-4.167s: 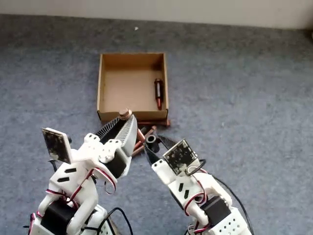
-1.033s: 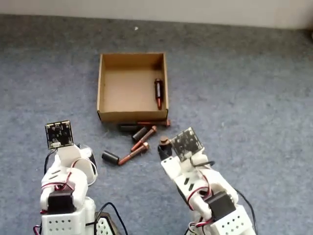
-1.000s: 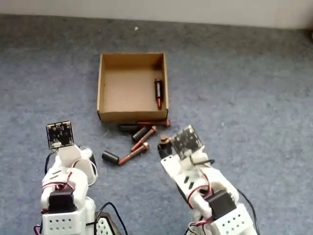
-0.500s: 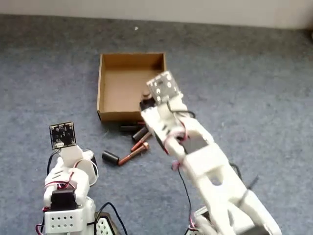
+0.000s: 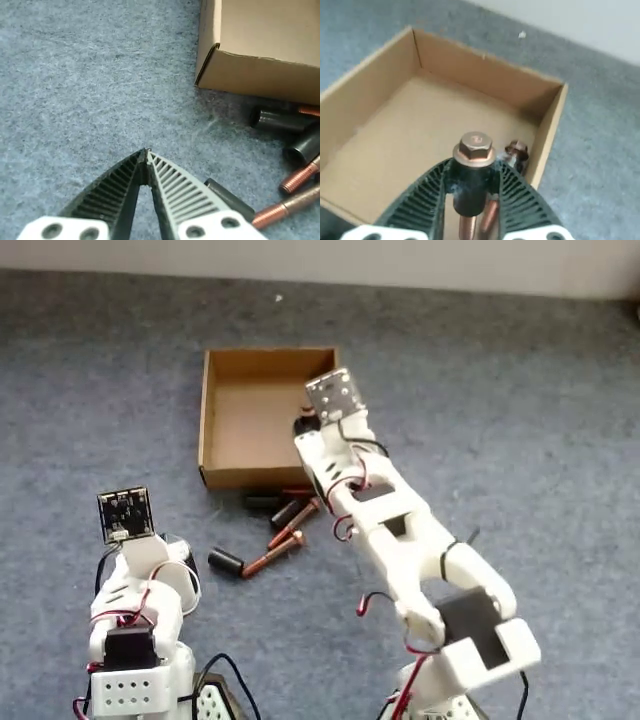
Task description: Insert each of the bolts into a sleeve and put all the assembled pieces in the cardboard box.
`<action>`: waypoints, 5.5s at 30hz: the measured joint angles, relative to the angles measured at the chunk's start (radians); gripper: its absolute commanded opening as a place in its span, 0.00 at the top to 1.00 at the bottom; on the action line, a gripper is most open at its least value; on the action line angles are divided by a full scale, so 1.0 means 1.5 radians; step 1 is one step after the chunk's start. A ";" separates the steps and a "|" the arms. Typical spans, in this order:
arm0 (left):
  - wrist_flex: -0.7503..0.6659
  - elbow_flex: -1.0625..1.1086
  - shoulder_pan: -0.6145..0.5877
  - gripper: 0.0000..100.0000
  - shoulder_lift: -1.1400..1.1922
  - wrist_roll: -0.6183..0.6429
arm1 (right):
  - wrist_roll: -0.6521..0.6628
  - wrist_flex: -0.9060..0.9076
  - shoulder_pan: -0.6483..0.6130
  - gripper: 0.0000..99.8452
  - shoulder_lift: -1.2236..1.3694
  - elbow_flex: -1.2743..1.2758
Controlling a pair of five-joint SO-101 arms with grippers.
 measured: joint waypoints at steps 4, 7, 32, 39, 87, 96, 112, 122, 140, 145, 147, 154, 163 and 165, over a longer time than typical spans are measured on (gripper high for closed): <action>0.000 0.000 0.000 0.99 0.000 0.000 | -0.005 0.000 0.000 0.85 0.032 0.000; 0.000 0.000 0.000 0.99 0.000 0.000 | -0.048 0.006 0.000 0.84 0.032 -0.013; -0.002 0.000 0.000 0.99 0.000 0.000 | -0.512 0.633 -0.189 0.84 -0.170 -0.110; -0.002 0.000 0.000 0.99 0.000 0.000 | -0.593 0.704 -0.223 0.84 -0.044 -0.229; -0.002 0.000 0.000 0.99 0.000 0.000 | -0.591 0.688 -0.186 0.84 0.114 -0.326; -0.002 0.000 0.000 0.99 0.000 0.000 | -0.591 0.719 -0.180 0.88 0.144 -0.349; -0.002 0.000 0.000 0.99 0.000 0.000 | -0.588 0.781 -0.161 0.90 0.169 -0.356; -0.002 0.000 0.000 0.99 0.000 0.000 | -0.546 0.798 -0.152 0.91 0.258 -0.417; -0.002 0.000 0.000 0.99 0.000 0.000 | -0.346 1.174 -0.133 1.00 0.123 -0.627; -0.002 0.000 0.000 0.99 0.000 0.000 | -0.315 1.188 -0.101 1.00 -0.018 -0.580; -0.002 0.000 0.000 0.99 0.000 0.000 | -0.308 1.181 -0.087 1.00 -0.065 -0.525; -0.002 0.000 0.000 0.99 0.000 -0.053 | -0.308 1.012 -0.049 1.00 -0.249 -0.239; -0.002 -0.002 0.000 0.99 0.000 -0.362 | -0.308 0.709 0.036 1.00 -0.464 0.088; -0.002 -0.009 0.000 0.99 0.000 -0.402 | -0.308 0.658 0.058 1.00 -0.487 0.125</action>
